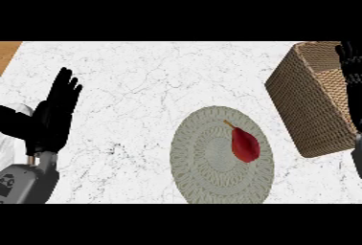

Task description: Pick the pear from the placemat and place it in the basket

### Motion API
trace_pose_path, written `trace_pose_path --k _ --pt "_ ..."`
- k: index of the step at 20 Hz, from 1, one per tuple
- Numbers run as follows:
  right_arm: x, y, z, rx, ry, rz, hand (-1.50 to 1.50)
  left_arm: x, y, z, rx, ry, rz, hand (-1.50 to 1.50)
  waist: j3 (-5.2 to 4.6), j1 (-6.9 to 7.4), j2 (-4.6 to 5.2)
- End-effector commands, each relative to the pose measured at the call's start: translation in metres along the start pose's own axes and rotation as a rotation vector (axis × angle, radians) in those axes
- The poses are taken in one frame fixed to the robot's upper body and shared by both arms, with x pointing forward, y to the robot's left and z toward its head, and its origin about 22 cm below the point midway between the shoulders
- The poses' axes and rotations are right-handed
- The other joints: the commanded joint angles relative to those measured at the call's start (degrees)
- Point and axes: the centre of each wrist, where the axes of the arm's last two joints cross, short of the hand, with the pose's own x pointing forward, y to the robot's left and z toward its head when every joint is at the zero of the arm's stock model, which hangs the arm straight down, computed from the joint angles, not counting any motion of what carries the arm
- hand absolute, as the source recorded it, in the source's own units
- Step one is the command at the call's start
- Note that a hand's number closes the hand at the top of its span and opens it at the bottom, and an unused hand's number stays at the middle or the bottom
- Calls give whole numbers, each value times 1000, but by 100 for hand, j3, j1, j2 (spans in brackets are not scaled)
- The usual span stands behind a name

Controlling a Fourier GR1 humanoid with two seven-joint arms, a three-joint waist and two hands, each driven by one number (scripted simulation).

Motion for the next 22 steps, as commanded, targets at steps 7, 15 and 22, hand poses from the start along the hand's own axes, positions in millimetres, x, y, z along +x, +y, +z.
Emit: trace_pose_path --k 7,15,22 --pt "53 126 -14 821 -195 -484 150 -90 4 47 -134 448 -146 0 17 999 94" --pt "68 189 51 1005 -136 -380 -150 -121 22 90 -78 556 -159 0 23 253 -159" --pt "126 99 -37 838 -235 304 -150 -115 42 78 -42 544 -190 0 3 104 -183"
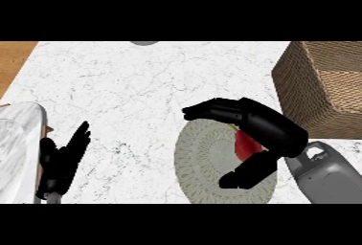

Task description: Pick the pear from the placemat and place it in the basket

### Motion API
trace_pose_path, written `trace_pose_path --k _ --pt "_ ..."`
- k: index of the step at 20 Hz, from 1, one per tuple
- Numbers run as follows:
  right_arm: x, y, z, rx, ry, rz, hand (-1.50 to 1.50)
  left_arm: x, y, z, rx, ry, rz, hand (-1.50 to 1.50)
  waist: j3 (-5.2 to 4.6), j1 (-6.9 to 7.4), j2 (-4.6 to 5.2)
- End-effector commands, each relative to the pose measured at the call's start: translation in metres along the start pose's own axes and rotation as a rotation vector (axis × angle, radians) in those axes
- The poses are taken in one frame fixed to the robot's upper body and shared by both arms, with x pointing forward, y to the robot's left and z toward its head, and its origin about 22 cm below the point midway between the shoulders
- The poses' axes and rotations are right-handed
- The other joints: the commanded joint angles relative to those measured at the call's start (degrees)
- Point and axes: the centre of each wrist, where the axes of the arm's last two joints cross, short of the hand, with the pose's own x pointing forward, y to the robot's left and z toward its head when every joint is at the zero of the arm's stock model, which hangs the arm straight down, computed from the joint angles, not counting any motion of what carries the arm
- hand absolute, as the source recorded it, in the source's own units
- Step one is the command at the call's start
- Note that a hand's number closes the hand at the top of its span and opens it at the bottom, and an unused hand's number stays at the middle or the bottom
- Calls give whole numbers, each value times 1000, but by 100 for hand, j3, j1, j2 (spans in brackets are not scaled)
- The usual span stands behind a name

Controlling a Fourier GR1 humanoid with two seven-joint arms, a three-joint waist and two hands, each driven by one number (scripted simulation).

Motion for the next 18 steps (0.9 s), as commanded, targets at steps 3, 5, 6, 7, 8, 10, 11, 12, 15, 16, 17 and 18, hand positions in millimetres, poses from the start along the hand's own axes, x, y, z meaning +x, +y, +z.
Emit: trace_pose_path --k 3,5,6,7,8,10,11,12,15,16,17,18 --pt "54 -87 4 20 133 393 -150 -40 -1 9 17 158 -11 0 -61 -24 76" --pt "79 -112 7 70 145 437 -150 -29 11 5 12 144 -3 0 -59 -23 65" --pt "82 -113 9 94 163 450 -150 -32 19 13 3 167 2 0 -54 11 57" --pt "90 -142 14 102 181 471 -150 -40 4 10 -5 156 -4 0 -60 15 95" --pt "88 -138 9 158 219 484 -150 -29 11 16 -7 148 -10 0 -49 106 79" --pt "104 -159 17 238 251 508 -150 -43 13 15 0 158 14 0 -61 49 82" --pt "105 -163 19 306 269 513 -150 -25 9 3 -12 143 0 0 -55 -20 93" --pt "99 -165 20 373 323 514 -150 -36 1 13 -24 135 -4 0 -55 67 100" --pt "113 -188 25 437 368 541 -150 -28 4 9 -7 145 -3 0 -50 88 112" --pt "116 -186 22 460 376 556 -150 -28 23 11 -8 143 -7 0 -52 108 106" --pt "121 -195 22 464 393 560 -150 -28 1 8 -24 144 2 0 -52 75 106" --pt "117 -188 20 489 401 582 -150 -27 14 14 -30 137 -2 0 -45 120 108"
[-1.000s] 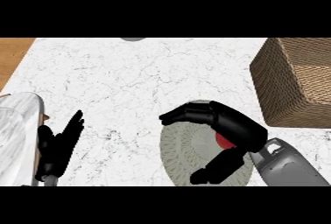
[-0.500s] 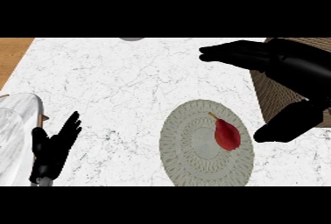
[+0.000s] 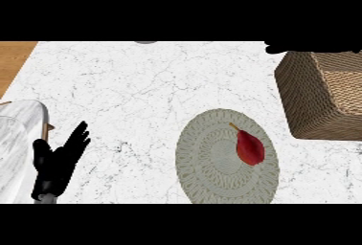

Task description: Pick the pear from the placemat and place it in the basket

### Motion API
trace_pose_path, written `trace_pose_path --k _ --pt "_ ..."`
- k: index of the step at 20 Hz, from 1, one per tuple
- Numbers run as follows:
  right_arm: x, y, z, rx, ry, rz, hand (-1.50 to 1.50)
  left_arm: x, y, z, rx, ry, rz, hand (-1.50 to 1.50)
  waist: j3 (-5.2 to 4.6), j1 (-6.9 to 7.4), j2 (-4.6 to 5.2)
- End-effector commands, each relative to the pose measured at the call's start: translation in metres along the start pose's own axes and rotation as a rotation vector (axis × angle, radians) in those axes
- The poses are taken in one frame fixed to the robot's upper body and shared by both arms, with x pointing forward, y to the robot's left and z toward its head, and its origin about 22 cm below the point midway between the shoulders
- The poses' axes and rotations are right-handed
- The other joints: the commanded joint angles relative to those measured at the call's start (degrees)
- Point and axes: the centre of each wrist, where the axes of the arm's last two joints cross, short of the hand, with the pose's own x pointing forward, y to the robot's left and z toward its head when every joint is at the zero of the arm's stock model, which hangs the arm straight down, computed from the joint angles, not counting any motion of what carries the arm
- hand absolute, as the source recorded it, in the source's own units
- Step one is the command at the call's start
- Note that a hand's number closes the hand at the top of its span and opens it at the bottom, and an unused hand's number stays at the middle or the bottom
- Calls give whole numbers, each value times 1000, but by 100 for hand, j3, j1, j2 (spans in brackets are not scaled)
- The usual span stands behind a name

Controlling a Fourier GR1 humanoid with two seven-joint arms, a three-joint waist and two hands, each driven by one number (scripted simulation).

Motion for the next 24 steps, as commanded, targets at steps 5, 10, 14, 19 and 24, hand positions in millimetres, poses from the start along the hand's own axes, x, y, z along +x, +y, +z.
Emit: trace_pose_path --k 5,10,14,19,24 --pt "-9 -1 8 90 12 22 -150 -43 -7 9 23 164 -3 0 -37 -28 58" --pt "-18 17 -15 96 -3 -22 -150 -32 -11 10 4 157 -10 0 -35 3 54" --pt "-22 44 -37 82 -21 -60 -150 -27 0 4 6 156 -6 0 -35 -2 65" --pt "-23 67 -53 79 -34 -63 -150 -40 -2 5 17 152 -19 0 -38 -3 65" --pt "-22 101 -69 69 -21 -45 -150 -42 -18 5 3 147 -1 0 -34 -10 73"
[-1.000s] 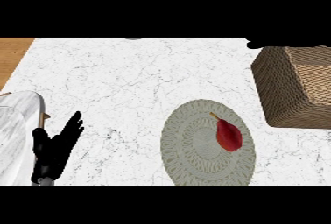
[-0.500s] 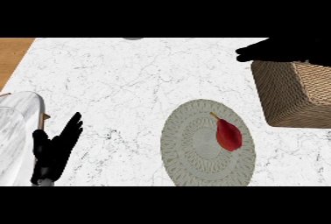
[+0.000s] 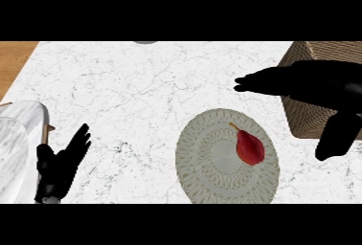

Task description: Pick the pear from the placemat and place it in the basket

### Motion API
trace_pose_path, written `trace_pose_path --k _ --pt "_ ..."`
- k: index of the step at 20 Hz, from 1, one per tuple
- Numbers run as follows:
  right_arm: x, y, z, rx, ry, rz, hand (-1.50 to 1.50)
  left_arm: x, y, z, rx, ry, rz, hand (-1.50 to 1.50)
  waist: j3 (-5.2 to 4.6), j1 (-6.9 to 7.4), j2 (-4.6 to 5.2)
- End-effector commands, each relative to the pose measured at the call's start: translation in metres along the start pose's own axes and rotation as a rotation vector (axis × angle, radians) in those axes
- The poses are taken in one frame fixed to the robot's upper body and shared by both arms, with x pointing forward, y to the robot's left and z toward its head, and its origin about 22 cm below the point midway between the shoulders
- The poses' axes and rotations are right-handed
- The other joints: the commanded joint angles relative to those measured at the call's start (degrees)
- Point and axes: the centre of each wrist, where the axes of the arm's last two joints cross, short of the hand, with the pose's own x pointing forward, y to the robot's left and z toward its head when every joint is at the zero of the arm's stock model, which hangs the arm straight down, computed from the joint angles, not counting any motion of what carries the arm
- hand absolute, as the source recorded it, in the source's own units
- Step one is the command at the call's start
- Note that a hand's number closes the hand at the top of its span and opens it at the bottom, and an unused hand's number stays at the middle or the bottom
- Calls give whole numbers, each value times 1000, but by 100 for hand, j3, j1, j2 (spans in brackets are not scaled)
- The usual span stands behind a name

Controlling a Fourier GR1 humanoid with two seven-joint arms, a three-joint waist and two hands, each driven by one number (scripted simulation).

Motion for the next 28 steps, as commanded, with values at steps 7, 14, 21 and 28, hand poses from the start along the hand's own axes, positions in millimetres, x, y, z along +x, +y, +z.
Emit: trace_pose_path --k 7,14,21,28 --pt "-11 58 -39 40 48 32 -150 -27 5 7 20 157 -13 0 -78 29 67" --pt "-34 90 -43 56 55 24 -150 -30 10 4 23 161 -20 0 -79 21 71" --pt "-36 91 -51 25 42 31 -150 -39 11 5 4 174 -2 0 -85 -14 56" --pt "-30 115 -80 16 23 22 -150 -18 -1 6 4 169 -15 0 -81 12 50"
